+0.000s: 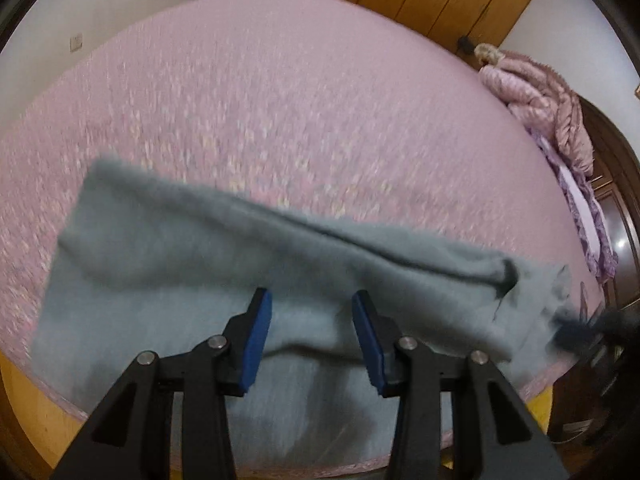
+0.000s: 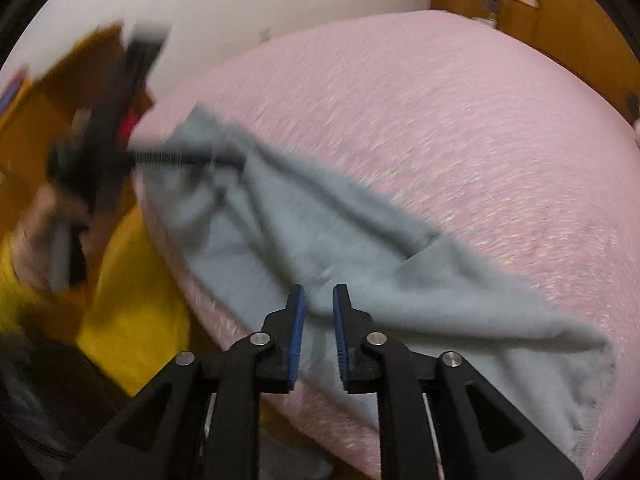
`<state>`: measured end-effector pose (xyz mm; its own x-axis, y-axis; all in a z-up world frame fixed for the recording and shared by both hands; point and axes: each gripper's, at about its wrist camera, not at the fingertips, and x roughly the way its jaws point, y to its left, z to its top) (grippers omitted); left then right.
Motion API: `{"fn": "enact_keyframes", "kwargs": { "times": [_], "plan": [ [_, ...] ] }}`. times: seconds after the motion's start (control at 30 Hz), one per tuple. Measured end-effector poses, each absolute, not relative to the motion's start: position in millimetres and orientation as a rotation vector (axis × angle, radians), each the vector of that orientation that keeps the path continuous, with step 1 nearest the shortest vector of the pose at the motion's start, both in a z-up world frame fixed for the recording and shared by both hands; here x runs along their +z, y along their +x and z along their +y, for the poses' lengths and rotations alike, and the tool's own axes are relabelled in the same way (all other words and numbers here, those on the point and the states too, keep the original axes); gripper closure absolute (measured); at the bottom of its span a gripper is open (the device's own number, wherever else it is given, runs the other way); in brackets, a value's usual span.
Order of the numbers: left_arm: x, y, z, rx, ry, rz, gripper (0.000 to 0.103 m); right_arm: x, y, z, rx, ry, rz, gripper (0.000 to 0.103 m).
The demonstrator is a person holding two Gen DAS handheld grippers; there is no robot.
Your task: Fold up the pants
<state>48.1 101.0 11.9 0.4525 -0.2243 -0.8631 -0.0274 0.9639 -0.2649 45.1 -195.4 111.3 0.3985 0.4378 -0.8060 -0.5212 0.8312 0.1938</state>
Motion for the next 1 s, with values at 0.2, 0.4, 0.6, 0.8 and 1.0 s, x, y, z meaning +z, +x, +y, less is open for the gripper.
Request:
{"fn": "enact_keyframes", "kwargs": {
  "times": [0.2,0.4,0.6,0.8,1.0],
  "plan": [
    [9,41,95,-0.116,-0.215,1.083,0.059,108,97,-203,0.491,-0.113,1.057,0.071],
    [5,36,93,-0.121,-0.21,1.069,0.059,73,115,-190,0.446,-0.139,1.231,0.071],
    [4,33,92,-0.118,-0.211,1.065,0.059,55,111,-178,0.373,-0.213,1.278,0.071],
    [5,31,91,-0.118,-0.208,1.057,0.059,40,116,-168,0.375,-0.182,1.301,0.085],
    [16,27,102,-0.089,-0.196,0.992,0.059,82,117,-177,0.261,-0.221,1.071,0.095]
  ]
}}
